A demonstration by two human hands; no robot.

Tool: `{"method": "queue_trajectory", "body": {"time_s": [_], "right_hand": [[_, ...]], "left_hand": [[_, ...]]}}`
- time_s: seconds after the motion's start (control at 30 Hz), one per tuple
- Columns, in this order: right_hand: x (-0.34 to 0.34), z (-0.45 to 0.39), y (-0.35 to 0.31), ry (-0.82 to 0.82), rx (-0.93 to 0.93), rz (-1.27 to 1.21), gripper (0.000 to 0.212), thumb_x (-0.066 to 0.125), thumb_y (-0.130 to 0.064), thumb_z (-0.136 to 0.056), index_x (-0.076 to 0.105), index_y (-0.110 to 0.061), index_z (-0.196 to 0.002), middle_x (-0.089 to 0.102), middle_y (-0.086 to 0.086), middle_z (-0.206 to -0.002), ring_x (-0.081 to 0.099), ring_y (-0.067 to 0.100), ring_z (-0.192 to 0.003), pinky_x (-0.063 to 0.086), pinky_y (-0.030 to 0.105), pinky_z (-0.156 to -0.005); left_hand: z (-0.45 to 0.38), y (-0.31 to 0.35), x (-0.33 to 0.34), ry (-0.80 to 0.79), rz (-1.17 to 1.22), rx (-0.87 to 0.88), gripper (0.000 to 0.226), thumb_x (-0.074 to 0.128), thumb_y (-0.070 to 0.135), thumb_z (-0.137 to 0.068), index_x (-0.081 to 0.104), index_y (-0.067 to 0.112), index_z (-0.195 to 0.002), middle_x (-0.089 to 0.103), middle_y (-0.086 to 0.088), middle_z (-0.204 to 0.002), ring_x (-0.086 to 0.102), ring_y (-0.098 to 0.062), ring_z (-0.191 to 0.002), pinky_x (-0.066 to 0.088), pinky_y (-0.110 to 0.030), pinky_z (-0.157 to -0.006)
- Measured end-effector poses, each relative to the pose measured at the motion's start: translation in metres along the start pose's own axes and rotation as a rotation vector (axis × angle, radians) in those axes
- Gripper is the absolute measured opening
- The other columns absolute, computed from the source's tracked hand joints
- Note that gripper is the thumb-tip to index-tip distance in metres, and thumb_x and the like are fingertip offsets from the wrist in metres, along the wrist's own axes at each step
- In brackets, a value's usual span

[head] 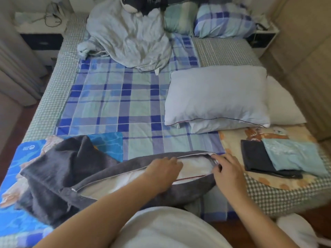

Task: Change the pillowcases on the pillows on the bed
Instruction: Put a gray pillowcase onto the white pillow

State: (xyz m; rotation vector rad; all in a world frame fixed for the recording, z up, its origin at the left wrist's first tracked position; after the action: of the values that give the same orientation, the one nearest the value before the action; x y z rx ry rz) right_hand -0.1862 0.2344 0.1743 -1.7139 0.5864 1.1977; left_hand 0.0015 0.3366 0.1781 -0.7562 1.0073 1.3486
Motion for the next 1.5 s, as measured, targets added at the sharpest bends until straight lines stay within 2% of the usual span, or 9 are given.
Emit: {"method": "queue_trajectory", "body": {"time_s": [0.17, 0.3, 0.47, 0.7, 0.97, 1.07, 1.3, 1.4, 1.5], "right_hand": [[-0.013, 0.001, 0.022, -0.1, 0.093, -0.478, 0.046, 0.061, 0.002, -0.093, 0.061, -0.019, -0.133, 0.057, -0.013, -0.124, 0.056, 0.007, -0.116, 0.044, 0.022, -0.098], [-0.017, 0.001, 0.075, -0.275, 0.248, -0.46, 0.062, 0.058, 0.01, -0.091, 0.052, -0.034, -0.135, 0.045, -0.02, -0.137, 0.041, -0.002, -0.129, 0.03, 0.02, -0.109], [0.0, -0.017, 0.079, -0.333, 0.157, -0.396, 0.024, 0.068, -0.007, -0.092, 0.072, -0.025, -0.107, 0.066, -0.011, -0.099, 0.062, 0.012, -0.098, 0.048, 0.024, -0.084], [0.011, -0.047, 0.054, -0.604, -0.1, -0.332, 0.043, 0.075, -0.025, -0.088, 0.062, -0.039, -0.126, 0.058, -0.02, -0.123, 0.047, 0.001, -0.117, 0.035, 0.013, -0.098], [-0.03, -0.056, 0.046, -0.048, 0.319, -0.749, 0.011, 0.062, -0.006, -0.095, 0.069, -0.012, -0.09, 0.069, 0.004, -0.083, 0.065, 0.02, -0.081, 0.047, 0.009, -0.067], [-0.044, -0.062, 0.034, -0.094, 0.345, -0.872, 0.009, 0.062, -0.007, -0.095, 0.071, -0.009, -0.094, 0.071, 0.005, -0.085, 0.067, 0.011, -0.079, 0.052, 0.011, -0.066], [-0.013, -0.075, 0.037, -0.286, 0.39, -0.713, 0.026, 0.056, 0.007, -0.091, 0.071, -0.013, -0.095, 0.071, 0.005, -0.097, 0.065, 0.021, -0.096, 0.051, 0.026, -0.08], [-0.013, -0.078, 0.044, -0.185, 0.447, -0.602, 0.033, 0.049, 0.006, -0.089, 0.065, -0.022, -0.091, 0.068, 0.003, -0.099, 0.063, 0.025, -0.099, 0.05, 0.036, -0.081], [-0.013, -0.086, 0.02, -0.267, 0.23, -0.118, 0.026, 0.055, -0.012, -0.09, 0.064, -0.025, -0.11, 0.065, 0.0, -0.111, 0.06, 0.023, -0.103, 0.047, 0.035, -0.085]], "left_hand": [[-0.063, 0.059, 0.003, 0.174, 0.081, 0.264, 0.082, 0.075, 0.037, -0.084, 0.027, 0.025, -0.149, 0.037, -0.007, -0.15, 0.039, -0.033, -0.136, 0.044, -0.049, -0.105], [-0.077, 0.063, 0.025, 0.112, 0.023, 0.231, 0.078, 0.068, 0.033, -0.092, 0.017, 0.041, -0.151, 0.023, -0.005, -0.155, 0.035, -0.037, -0.139, 0.047, -0.056, -0.101], [-0.079, 0.056, 0.025, 0.11, -0.018, 0.206, 0.06, 0.049, 0.049, -0.098, 0.018, 0.046, -0.149, 0.028, -0.006, -0.154, 0.037, -0.039, -0.136, 0.041, -0.06, -0.102], [-0.078, 0.038, 0.032, 0.0, -0.045, 0.092, 0.073, 0.061, 0.039, -0.093, 0.016, 0.041, -0.15, 0.031, -0.011, -0.151, 0.039, -0.043, -0.133, 0.04, -0.062, -0.101], [-0.072, 0.014, 0.046, -0.016, -0.031, -0.004, 0.072, 0.064, 0.032, -0.095, 0.022, 0.04, -0.153, 0.017, -0.002, -0.164, 0.035, -0.041, -0.142, 0.041, -0.061, -0.107], [-0.068, 0.01, 0.043, -0.073, -0.078, -0.065, 0.059, 0.068, 0.026, -0.093, 0.043, 0.037, -0.146, 0.019, -0.001, -0.164, 0.034, -0.039, -0.143, 0.041, -0.061, -0.107], [-0.041, 0.035, 0.006, 0.318, 0.287, 0.159, 0.031, 0.054, 0.044, -0.096, 0.065, 0.038, -0.124, 0.029, -0.004, -0.162, 0.021, -0.032, -0.15, 0.019, -0.052, -0.121], [-0.006, -0.012, 0.01, 0.53, 0.302, -0.136, 0.03, 0.061, 0.036, -0.096, 0.067, 0.038, -0.126, 0.048, -0.002, -0.15, 0.039, -0.032, -0.141, 0.034, -0.053, -0.115], [0.011, -0.063, 0.03, 0.405, 0.225, -0.449, 0.034, 0.066, 0.03, -0.094, 0.066, 0.038, -0.128, 0.042, -0.006, -0.152, 0.037, -0.036, -0.14, 0.037, -0.06, -0.111]]}}
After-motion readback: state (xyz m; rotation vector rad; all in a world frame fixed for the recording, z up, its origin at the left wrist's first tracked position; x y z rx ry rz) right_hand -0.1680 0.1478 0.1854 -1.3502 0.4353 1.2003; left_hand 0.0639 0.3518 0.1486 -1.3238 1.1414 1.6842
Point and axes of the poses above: each hand's wrist, its own z-axis away from the middle knuckle, its own x-axis out of the palm, y = z × x, the point moved 5 cm from there along -z, towards the middle knuckle
